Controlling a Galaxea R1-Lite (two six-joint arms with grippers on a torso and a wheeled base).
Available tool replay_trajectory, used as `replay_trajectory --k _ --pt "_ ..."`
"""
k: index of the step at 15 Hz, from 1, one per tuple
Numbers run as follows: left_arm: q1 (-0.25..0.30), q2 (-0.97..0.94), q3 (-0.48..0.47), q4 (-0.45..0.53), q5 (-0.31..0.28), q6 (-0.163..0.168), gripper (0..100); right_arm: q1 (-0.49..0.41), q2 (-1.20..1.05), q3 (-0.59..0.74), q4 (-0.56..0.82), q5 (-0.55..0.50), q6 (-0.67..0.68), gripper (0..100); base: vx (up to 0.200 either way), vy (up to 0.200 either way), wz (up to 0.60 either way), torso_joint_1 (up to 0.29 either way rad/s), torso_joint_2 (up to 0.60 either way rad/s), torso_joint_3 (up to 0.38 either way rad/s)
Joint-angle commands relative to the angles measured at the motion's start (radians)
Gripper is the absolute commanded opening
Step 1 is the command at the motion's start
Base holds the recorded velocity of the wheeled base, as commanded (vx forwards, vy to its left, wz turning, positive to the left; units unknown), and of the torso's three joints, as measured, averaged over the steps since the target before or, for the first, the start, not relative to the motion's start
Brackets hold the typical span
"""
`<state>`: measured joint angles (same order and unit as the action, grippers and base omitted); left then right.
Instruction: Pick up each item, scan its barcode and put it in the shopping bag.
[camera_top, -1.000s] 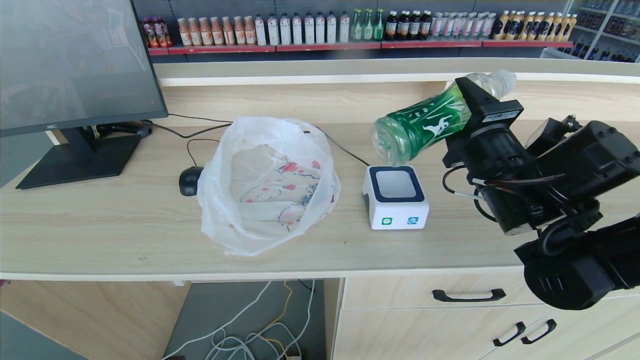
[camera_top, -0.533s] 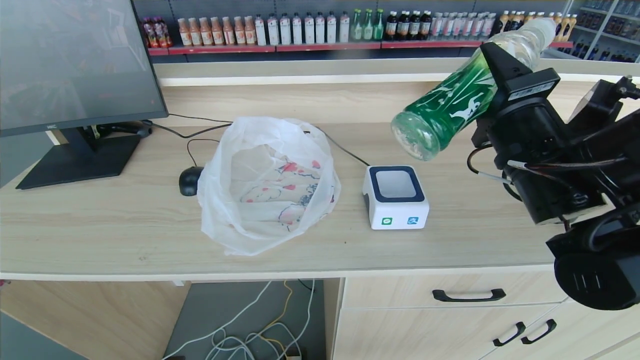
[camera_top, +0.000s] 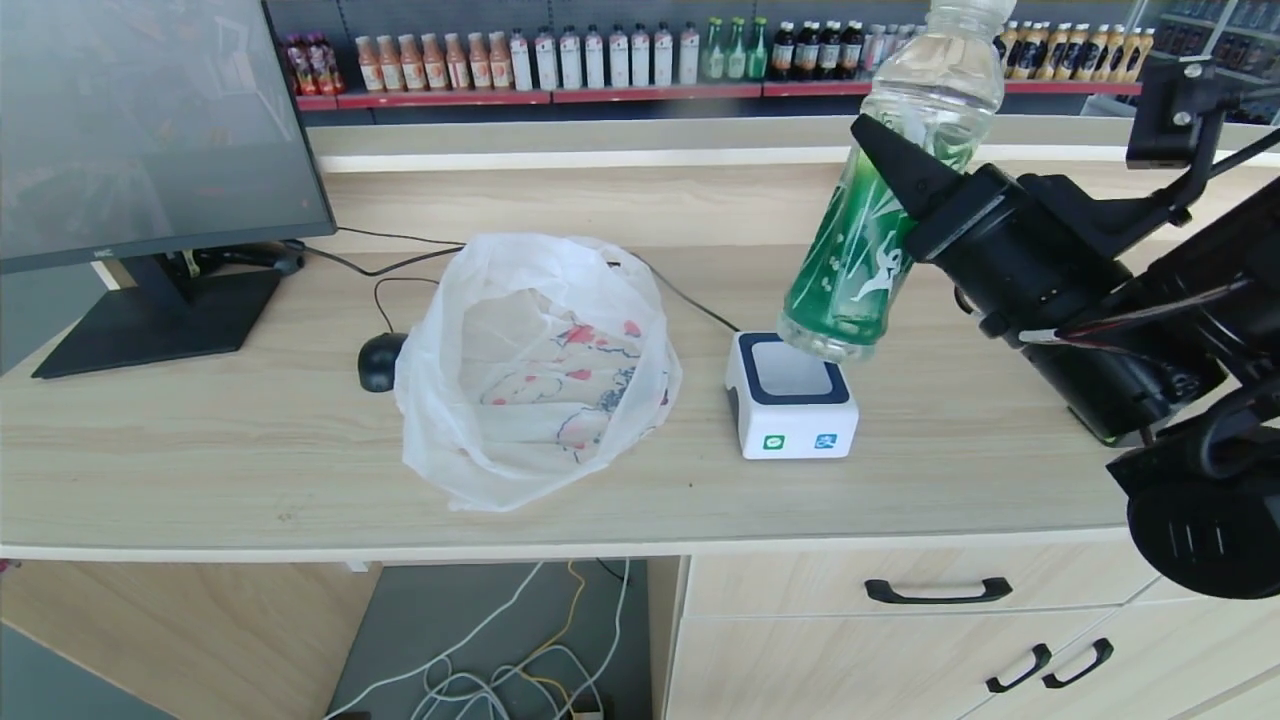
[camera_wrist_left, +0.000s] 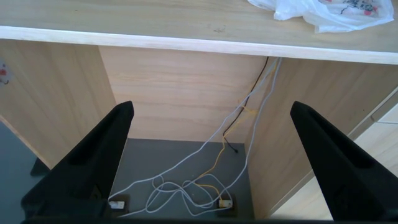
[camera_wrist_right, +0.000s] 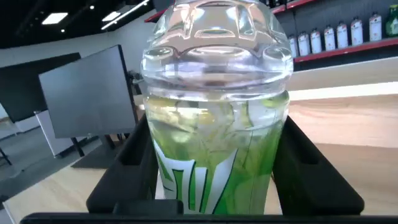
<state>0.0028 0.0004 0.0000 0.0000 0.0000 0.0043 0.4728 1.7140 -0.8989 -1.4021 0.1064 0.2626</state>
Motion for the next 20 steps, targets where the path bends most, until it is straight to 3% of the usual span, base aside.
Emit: replay_trajectory --k 1,5,7,13,20 --pt "0.0 0.0 0.0 0.0 0.0 0.0 100 0.01 -0.065 -0.075 0.092 0.012 -0.094 0 0.0 0.0 0.0 0.0 0.0 0.0" --pt "0.0 0.0 0.0 0.0 0.0 0.0 100 0.086 -0.191 -0.097 0.301 -0.014 -0.266 0 0.0 0.0 0.0 0.0 0.0 0.0" --pt "0.0 0.0 0.0 -0.002 0.0 0.002 100 0.086 -0.191 -0.089 0.301 -0.047 -0.325 0 0.0 0.0 0.0 0.0 0.0 0.0" --pt "0.0 0.0 0.0 0.0 0.0 0.002 100 0.138 -0.18 -0.009 0.236 -0.353 -0.436 0 0.0 0.0 0.0 0.0 0.0 0.0" --pt "0.0 0.0 0.0 0.0 0.0 0.0 100 0.172 -0.205 0.17 0.14 -0.363 -0.464 0 0.0 0.0 0.0 0.0 0.0 0.0"
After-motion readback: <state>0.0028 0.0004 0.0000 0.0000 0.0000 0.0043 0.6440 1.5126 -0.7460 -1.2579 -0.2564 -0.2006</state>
